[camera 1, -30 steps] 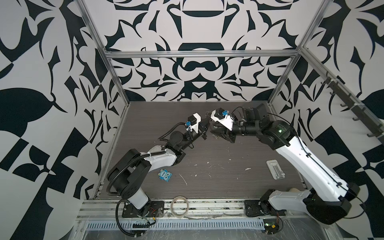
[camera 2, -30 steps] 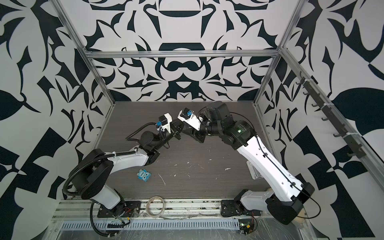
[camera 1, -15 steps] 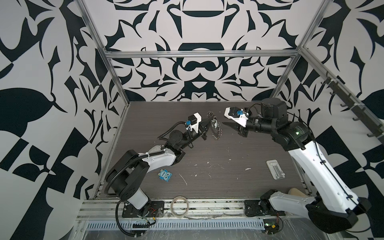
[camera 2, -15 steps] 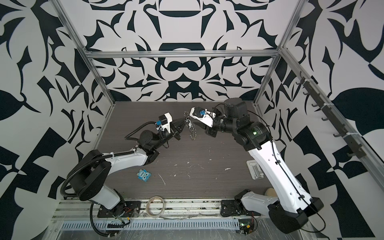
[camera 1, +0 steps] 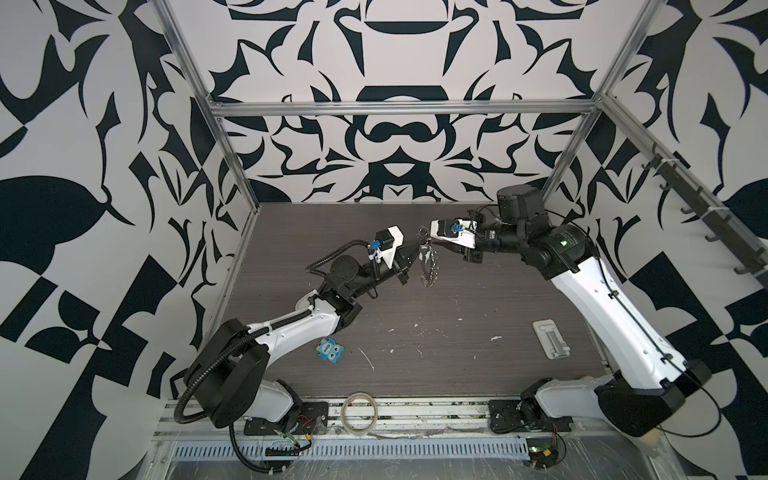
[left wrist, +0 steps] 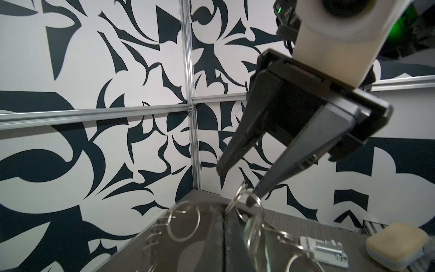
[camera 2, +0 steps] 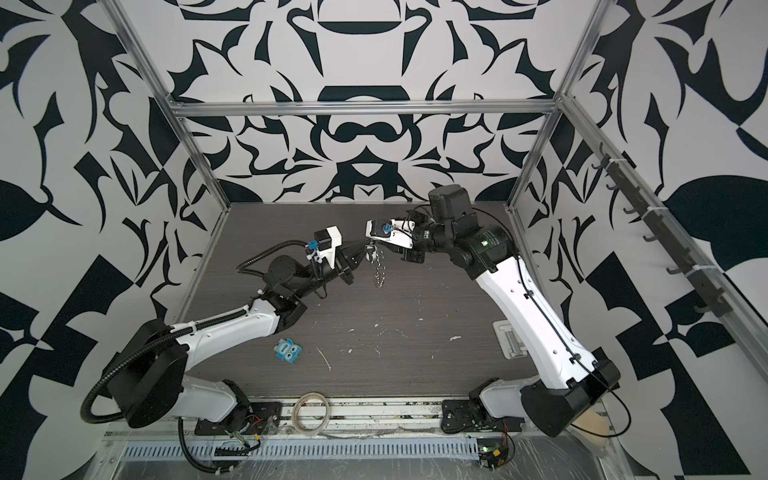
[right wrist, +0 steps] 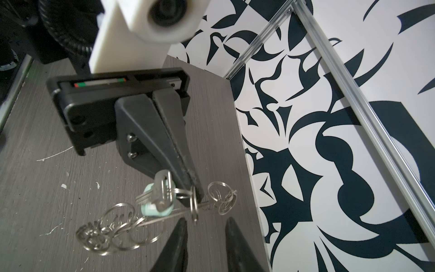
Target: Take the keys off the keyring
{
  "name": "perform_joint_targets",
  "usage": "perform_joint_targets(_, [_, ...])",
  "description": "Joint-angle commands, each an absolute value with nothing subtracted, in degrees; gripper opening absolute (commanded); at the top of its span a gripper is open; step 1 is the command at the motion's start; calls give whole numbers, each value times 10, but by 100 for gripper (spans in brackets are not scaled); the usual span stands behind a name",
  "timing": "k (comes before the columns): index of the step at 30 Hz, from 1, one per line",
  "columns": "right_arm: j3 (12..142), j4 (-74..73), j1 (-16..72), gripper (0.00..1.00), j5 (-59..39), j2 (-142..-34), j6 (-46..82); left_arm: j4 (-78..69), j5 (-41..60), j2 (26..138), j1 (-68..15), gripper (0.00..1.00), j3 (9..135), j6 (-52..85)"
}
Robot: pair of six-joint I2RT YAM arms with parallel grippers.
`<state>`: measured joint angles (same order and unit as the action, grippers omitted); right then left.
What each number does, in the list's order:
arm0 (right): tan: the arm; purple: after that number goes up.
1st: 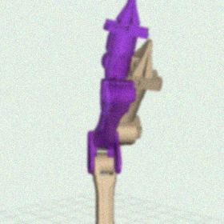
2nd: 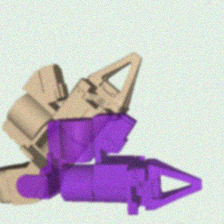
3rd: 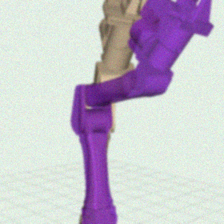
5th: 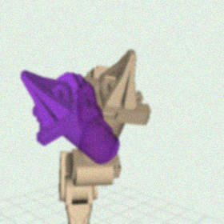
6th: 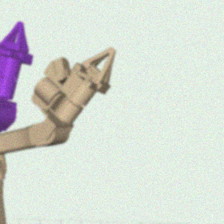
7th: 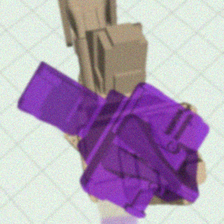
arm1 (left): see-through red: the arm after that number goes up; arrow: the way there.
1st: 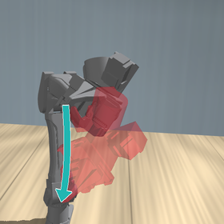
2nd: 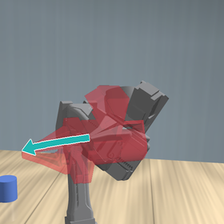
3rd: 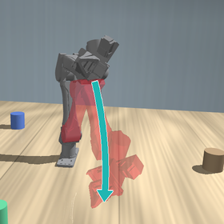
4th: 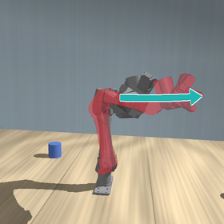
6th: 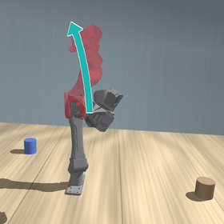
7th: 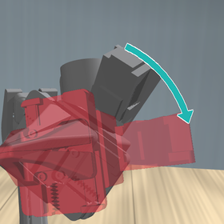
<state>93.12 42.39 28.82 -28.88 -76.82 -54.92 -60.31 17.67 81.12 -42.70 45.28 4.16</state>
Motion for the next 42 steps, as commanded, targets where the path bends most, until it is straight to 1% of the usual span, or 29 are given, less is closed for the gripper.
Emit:
perform_joint_targets(1, [968,441,302,30,-294,-767,-567,-564,194,787,-424,0,454,19])
perform_joint_targets(9, [992,480,321,24,-264,-790,-581,-546,197,778,-423,0,454,12])
perform_joint_targets(14, [993,493,323,27,-253,-789,-580,-545,194,775,-422,0,449,11])
perform_joint_targets(18, [994,503,323,31,-246,-786,-579,-545,194,773,-422,0,447,11])
perform_joint_targets(22, [992,510,323,32,-243,-780,-582,-545,193,772,-421,0,446,11])
perform_joint_targets(25, [986,515,323,29,-233,-780,-586,-546,194,773,-421,0,448,11])
perform_joint_targets(29, [986,514,324,22,-231,-784,-588,-543,196,773,-421,0,449,11])
perform_joint_targets(31, [987,513,324,20,-232,-787,-587,-541,197,773,-421,0,450,11])
perform_joint_targets(42, [993,512,330,20,-237,-799,-577,-539,202,771,-421,0,447,8])
